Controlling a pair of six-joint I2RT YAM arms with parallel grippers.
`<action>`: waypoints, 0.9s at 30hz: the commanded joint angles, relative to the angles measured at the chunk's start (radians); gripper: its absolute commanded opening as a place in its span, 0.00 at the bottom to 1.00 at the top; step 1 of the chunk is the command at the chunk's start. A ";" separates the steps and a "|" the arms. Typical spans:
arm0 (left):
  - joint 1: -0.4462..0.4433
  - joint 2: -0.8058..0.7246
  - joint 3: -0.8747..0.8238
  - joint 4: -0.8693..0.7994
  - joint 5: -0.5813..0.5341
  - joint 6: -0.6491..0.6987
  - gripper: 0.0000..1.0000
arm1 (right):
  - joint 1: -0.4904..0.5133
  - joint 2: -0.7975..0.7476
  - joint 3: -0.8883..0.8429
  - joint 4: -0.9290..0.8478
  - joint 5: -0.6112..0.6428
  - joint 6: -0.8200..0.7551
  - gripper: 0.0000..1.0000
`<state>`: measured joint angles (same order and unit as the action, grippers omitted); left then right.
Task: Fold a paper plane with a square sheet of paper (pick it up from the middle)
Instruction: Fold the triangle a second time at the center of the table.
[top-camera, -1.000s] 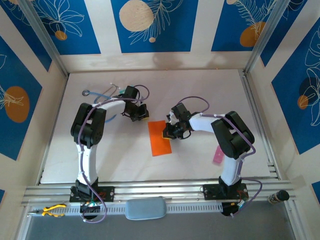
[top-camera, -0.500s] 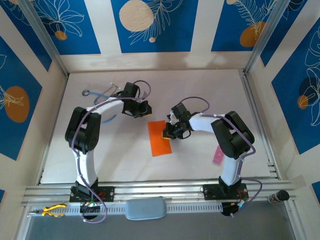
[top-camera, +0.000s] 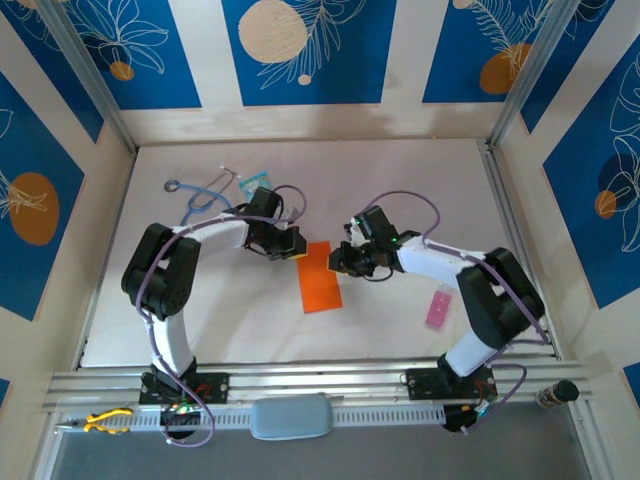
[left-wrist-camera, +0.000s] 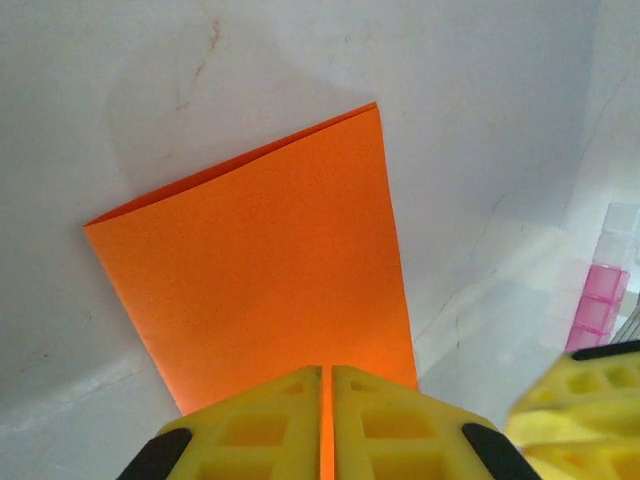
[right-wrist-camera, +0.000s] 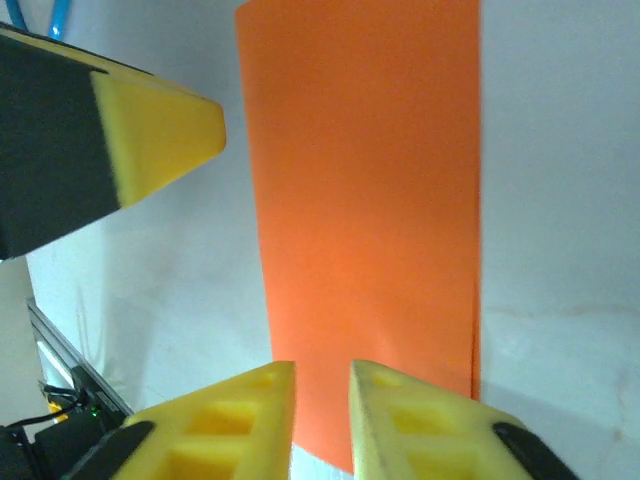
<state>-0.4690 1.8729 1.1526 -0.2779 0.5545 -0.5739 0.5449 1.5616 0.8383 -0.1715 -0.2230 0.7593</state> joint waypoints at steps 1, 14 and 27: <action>0.000 -0.022 -0.006 0.017 0.018 0.004 0.12 | -0.012 -0.064 -0.076 0.007 0.013 0.058 0.28; 0.015 0.060 0.032 0.038 0.017 0.004 0.12 | 0.010 -0.091 -0.163 0.040 -0.031 0.144 0.32; 0.035 0.112 -0.042 0.076 0.003 0.012 0.12 | 0.045 -0.071 -0.227 0.082 -0.039 0.246 0.36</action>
<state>-0.4492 1.9671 1.1336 -0.2108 0.5587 -0.5732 0.5819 1.4872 0.6353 -0.1074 -0.2359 0.9607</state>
